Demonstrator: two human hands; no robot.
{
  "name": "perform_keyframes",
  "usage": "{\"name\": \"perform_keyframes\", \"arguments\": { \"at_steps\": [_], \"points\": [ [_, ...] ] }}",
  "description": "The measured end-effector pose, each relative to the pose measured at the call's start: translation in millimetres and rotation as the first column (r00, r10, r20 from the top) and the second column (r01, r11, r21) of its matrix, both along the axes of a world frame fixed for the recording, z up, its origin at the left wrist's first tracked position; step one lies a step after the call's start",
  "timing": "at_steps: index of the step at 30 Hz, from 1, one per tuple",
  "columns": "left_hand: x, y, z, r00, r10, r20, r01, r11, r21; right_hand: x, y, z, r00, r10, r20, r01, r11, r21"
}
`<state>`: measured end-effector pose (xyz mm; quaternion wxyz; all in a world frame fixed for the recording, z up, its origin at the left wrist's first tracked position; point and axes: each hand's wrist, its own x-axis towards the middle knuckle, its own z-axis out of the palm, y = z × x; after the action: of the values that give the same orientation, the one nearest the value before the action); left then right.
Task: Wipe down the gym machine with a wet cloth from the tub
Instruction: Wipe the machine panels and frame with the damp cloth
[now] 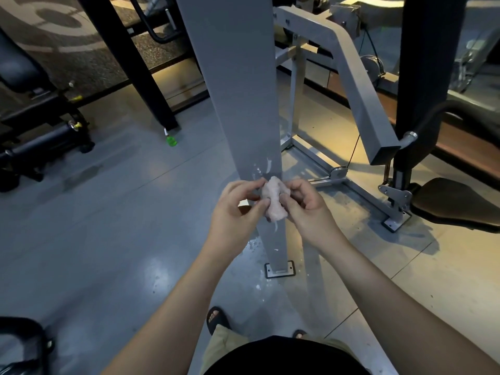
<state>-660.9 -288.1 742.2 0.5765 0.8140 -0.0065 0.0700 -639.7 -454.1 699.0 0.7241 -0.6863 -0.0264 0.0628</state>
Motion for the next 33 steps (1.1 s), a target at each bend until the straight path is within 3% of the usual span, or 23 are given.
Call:
{"name": "perform_keyframes", "arguments": {
  "at_steps": [2, 5, 9, 12, 15, 17, 20, 22, 24, 26, 29, 31, 33],
  "points": [
    [-0.1, -3.4, -0.9, 0.999, -0.016, -0.031, 0.017, 1.000, 0.019, -1.5, 2.0, 1.0, 1.000, 0.020, -0.020, -0.019, 0.999, 0.027],
    [3.1, -4.2, -2.3, 0.998, 0.039, -0.047, -0.035, 0.996, 0.077, -4.2, -2.0, 1.4, 0.996, 0.073, -0.055, -0.061, 0.980, 0.189],
    [5.2, 0.7, 2.4, 0.992, 0.028, -0.123, -0.035, 0.998, -0.054, -5.4, -6.3, 3.8, 0.993, 0.115, 0.015, -0.116, 0.989, 0.093],
    [6.7, 2.4, 4.2, 0.993, 0.019, -0.118, -0.026, 0.998, -0.060, -3.1, -4.5, 7.4, 0.995, -0.004, 0.104, 0.003, 1.000, 0.004],
    [14.6, 9.5, 3.8, 0.989, 0.127, -0.082, -0.130, 0.991, -0.039, 0.8, 0.5, 17.7, 0.962, -0.188, 0.197, 0.211, 0.972, -0.104],
    [21.9, 14.4, 8.4, 0.978, 0.200, -0.055, -0.202, 0.979, -0.022, 6.6, 1.7, 27.6, 0.885, -0.255, 0.389, 0.362, 0.903, -0.232],
    [33.0, 20.5, 15.7, 0.968, 0.249, -0.009, -0.250, 0.968, -0.006, 23.1, 5.5, 33.2, 0.665, -0.152, 0.731, 0.547, 0.766, -0.338],
    [39.0, 22.7, 18.2, 0.976, 0.218, -0.002, -0.218, 0.976, -0.001, 34.6, 11.2, 31.9, 0.542, -0.063, 0.838, 0.614, 0.710, -0.344],
    [44.0, 23.9, 17.8, 0.984, 0.178, -0.001, -0.178, 0.984, 0.010, 46.2, 18.6, 26.7, 0.513, 0.009, 0.858, 0.628, 0.678, -0.382],
    [46.9, 23.9, 17.6, 0.988, 0.154, 0.008, -0.154, 0.988, 0.025, 51.8, 24.6, 12.9, 0.561, 0.049, 0.826, 0.621, 0.635, -0.459],
    [48.9, 25.7, 18.1, 0.989, 0.151, -0.004, -0.151, 0.988, 0.025, 40.9, 26.5, -17.9, 0.756, 0.095, 0.648, 0.468, 0.614, -0.636],
    [49.1, 27.8, 19.6, 0.990, 0.142, -0.017, -0.141, 0.990, 0.016, 34.0, 28.9, -30.8, 0.820, 0.116, 0.561, 0.382, 0.619, -0.686],
    [49.7, 29.3, 20.7, 0.990, 0.137, -0.017, -0.136, 0.991, 0.015, 38.0, 29.2, -19.8, 0.826, 0.070, 0.559, 0.389, 0.648, -0.655]
  ]
}}
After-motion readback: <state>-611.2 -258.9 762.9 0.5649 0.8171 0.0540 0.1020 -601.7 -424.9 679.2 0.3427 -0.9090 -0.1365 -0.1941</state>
